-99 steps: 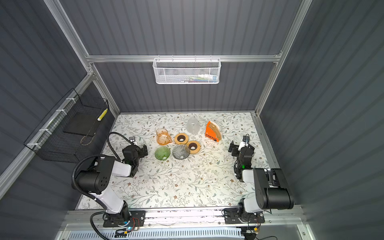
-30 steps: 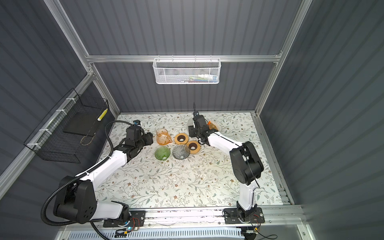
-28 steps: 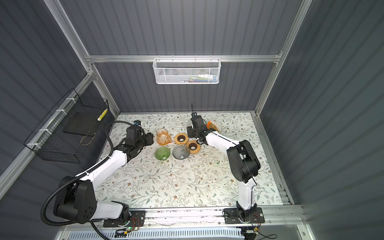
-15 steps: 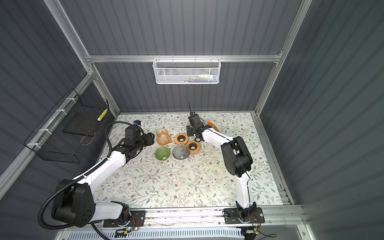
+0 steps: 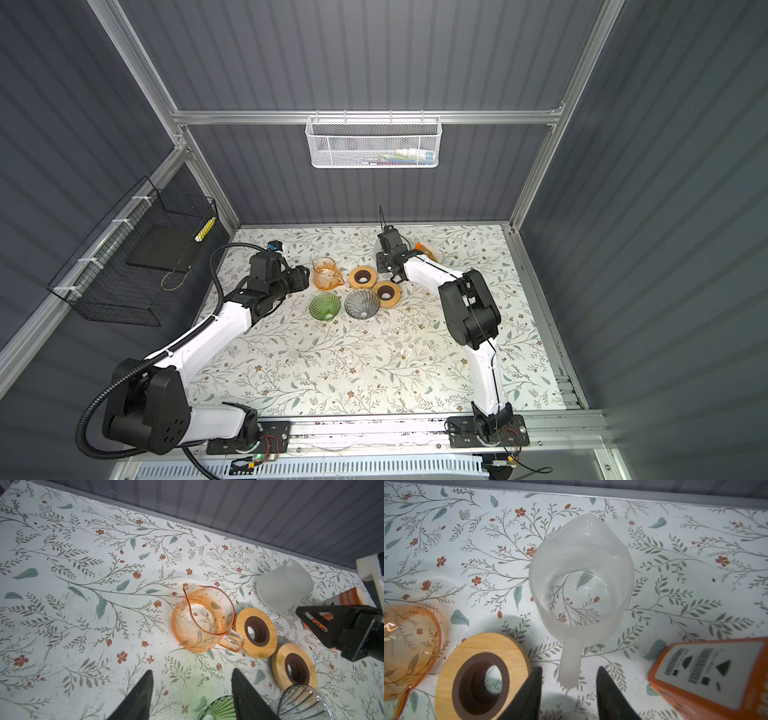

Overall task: Place the coffee filter in the dripper
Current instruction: 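Lower the right gripper and close it on the frosted pitcher's handle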

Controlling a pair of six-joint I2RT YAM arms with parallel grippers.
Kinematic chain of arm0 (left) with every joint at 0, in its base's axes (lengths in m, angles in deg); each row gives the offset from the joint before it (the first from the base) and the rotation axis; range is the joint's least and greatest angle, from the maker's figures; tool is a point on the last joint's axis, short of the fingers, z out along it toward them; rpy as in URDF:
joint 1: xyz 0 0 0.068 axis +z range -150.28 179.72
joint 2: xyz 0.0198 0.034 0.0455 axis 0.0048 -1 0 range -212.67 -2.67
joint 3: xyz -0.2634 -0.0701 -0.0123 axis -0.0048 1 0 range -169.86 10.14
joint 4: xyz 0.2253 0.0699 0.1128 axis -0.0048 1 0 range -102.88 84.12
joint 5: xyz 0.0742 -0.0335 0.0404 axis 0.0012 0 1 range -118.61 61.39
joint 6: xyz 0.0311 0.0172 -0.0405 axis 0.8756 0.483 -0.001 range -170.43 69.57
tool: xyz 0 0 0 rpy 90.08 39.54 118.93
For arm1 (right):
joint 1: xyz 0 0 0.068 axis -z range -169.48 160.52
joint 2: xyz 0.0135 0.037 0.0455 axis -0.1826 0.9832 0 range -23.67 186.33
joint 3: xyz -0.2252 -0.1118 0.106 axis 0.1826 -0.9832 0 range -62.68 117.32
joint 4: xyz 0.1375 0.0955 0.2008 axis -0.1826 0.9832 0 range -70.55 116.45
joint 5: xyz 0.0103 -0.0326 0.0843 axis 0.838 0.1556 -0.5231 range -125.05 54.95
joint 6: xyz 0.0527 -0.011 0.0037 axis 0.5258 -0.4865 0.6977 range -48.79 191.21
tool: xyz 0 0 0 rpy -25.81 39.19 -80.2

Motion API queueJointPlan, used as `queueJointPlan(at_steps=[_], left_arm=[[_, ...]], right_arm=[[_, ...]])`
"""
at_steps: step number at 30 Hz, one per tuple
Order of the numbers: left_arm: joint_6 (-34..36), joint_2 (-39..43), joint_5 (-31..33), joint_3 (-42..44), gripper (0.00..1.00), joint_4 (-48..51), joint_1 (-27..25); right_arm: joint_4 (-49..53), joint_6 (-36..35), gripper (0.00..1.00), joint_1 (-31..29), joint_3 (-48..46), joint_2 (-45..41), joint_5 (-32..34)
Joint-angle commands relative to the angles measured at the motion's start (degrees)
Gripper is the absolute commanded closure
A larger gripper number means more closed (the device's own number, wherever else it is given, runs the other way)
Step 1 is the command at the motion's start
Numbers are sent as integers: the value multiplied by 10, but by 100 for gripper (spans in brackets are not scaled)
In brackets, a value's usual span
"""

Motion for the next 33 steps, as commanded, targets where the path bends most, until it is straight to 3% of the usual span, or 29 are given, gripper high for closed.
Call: queueJointPlan(at_steps=[1,33], left_arm=[[-1,-1,-6,-1,39,10,-3],[-3,-20,-6,-12,40,5,-3]], right_arm=[[17,3,57,4,25,21,-10],[96,6,72,3,104,69,-9]])
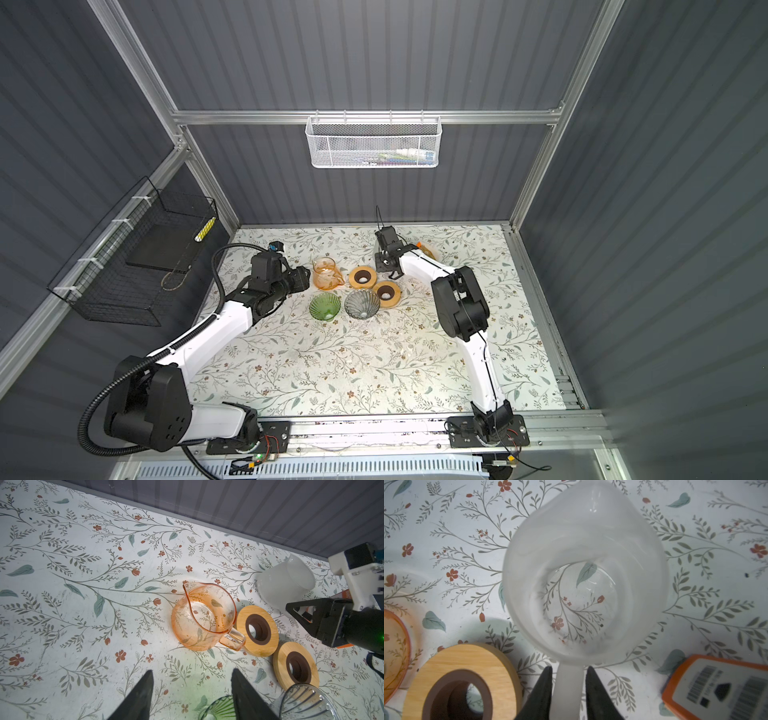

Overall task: Place the coffee filter in the dripper
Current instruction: 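Lower the right gripper and close it on the frosted pitcher's handle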

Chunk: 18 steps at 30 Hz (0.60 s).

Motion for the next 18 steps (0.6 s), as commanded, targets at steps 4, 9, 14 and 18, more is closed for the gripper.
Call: queueJointPlan(at_steps=[4,9,14,18], left_arm=[[-3,-13,-2,-13,40,3,-3],[-3,-14,-4,-13,40,2,-3],[-3,-9,-2,-13,40,6,-3],[-3,-3,1,-13,40,10,-3]], right_arm=[[15,1,79,-1,16,2,8],[17,-3,88,0,15,-1,16],[16,-7,97,-1,12,-11,20],[7,-8,100,-1,0,-28,22]])
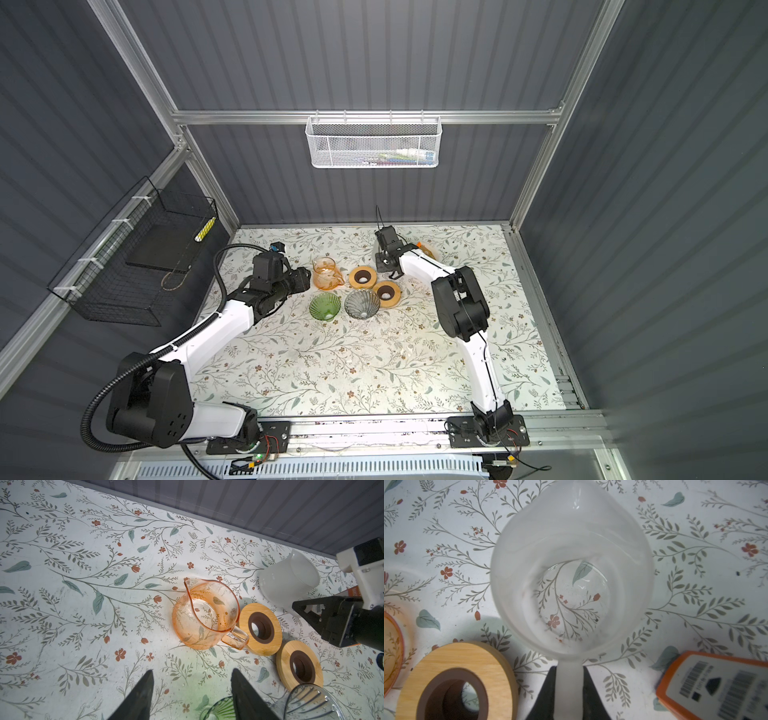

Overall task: Place the coffee filter in the dripper
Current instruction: 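Lower the right gripper and close it on the frosted pitcher's handle, then lift the frosted pitcher with the right gripper and carry it toward the robot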

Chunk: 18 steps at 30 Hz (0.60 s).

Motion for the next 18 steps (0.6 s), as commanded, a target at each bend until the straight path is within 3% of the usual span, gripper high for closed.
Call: queueJointPlan(at_steps=[1,18], left_arm=[[-4,7,1,-13,40,11,-3],[-10,31,3,-26,41,64,-3]], right_arm=[[-2,-2,100,-1,-7,-34,12],[-6,-18,100,-15,-75,-143,-3]])
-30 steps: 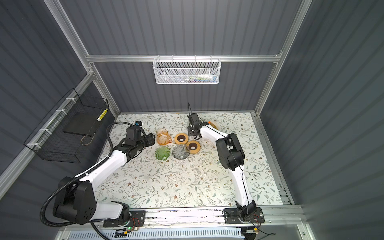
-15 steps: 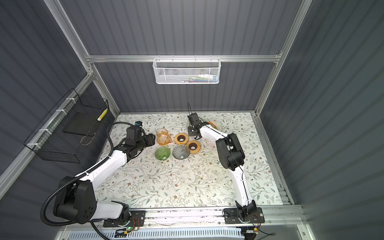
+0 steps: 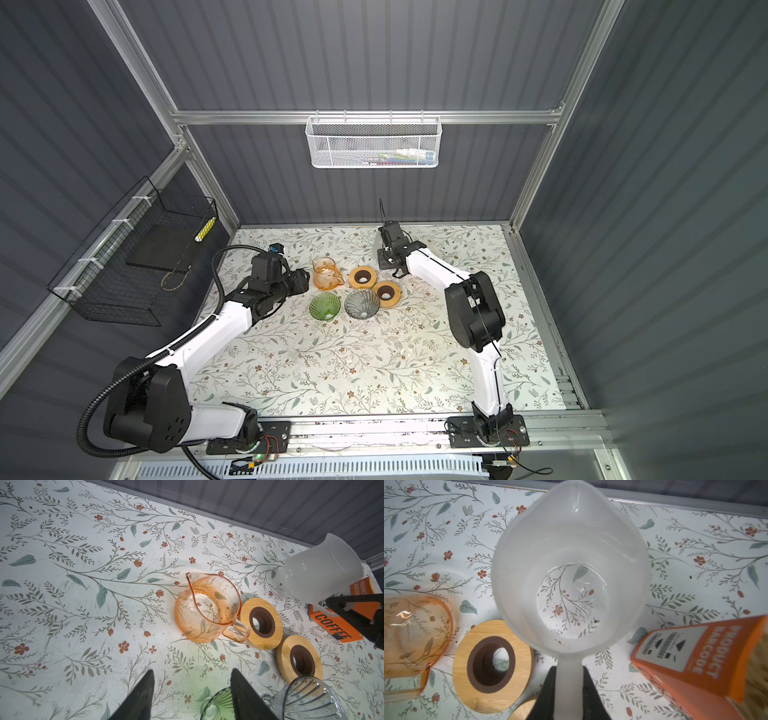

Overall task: Place the coffee filter in the dripper
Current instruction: 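Lift the frosted pitcher with the right gripper and carry it toward the robot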

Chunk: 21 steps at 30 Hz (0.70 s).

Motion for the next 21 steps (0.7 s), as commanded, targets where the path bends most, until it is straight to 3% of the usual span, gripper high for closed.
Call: queueJointPlan(at_steps=[1,21], left_arm=[[-10,17,2,-25,41,39,-4],[-4,34,-1,-41,42,122,-4]], right_arm=[[-15,-10,100,-9,-15,-40,-1],[17,-24,100,-104,-176,-284,18]])
